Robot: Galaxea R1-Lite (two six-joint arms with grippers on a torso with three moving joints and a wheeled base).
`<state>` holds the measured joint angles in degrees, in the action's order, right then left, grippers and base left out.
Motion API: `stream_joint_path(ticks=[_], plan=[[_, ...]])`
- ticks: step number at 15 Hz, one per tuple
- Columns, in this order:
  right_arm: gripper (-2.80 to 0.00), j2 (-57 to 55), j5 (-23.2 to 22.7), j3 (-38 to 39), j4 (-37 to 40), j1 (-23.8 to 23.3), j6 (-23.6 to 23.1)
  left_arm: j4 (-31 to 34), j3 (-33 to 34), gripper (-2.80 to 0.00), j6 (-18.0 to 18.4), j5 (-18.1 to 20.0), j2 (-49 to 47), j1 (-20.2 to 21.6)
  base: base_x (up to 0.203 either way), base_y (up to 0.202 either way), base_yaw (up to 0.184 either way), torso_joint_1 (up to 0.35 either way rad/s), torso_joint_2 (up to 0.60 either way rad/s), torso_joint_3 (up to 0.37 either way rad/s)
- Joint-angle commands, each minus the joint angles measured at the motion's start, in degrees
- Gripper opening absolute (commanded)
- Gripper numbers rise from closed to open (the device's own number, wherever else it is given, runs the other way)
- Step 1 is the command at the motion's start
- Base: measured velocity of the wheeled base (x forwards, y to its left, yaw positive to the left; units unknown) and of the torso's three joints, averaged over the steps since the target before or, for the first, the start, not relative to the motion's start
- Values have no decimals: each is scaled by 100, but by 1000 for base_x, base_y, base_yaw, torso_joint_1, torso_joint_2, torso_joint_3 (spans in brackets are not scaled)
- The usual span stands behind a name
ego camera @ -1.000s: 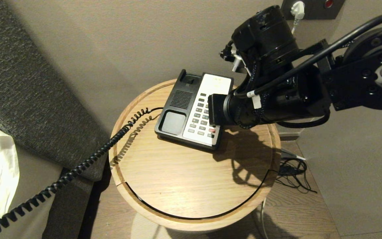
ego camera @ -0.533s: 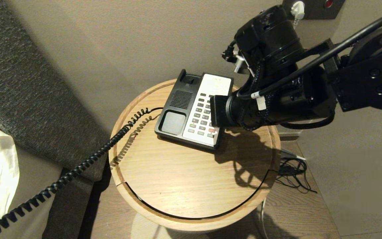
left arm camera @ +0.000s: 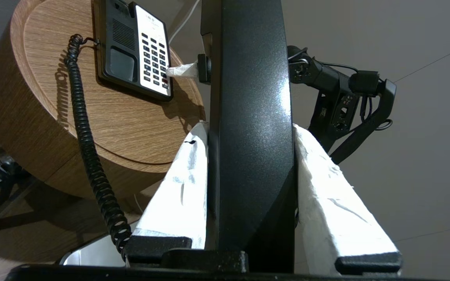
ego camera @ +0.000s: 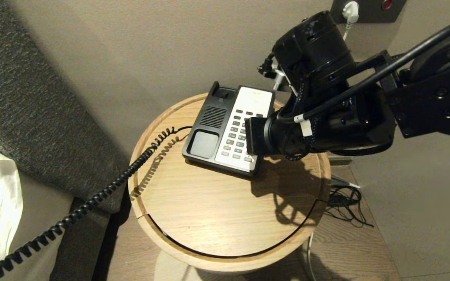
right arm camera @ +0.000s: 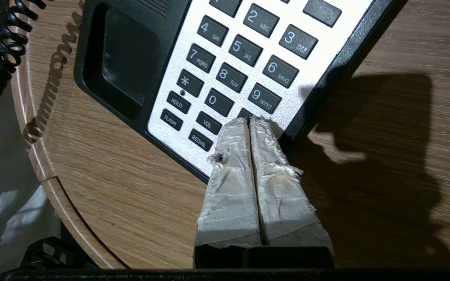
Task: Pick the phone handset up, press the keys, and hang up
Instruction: Dial the number
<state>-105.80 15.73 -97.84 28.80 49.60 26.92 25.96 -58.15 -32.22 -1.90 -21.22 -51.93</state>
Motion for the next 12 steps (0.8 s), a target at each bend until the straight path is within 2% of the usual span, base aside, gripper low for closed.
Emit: stream_joint_path(ticks=[1,12], plan=[[-280,-47,16,19,0,-2,15,15,4,-280,-21,-3,13,-1,0,0,0,0,0,0],[-280,-152,27,112,-49,-12,-29,15,67,-280,-21,5,39,-10,0,0,0,0,0,0]])
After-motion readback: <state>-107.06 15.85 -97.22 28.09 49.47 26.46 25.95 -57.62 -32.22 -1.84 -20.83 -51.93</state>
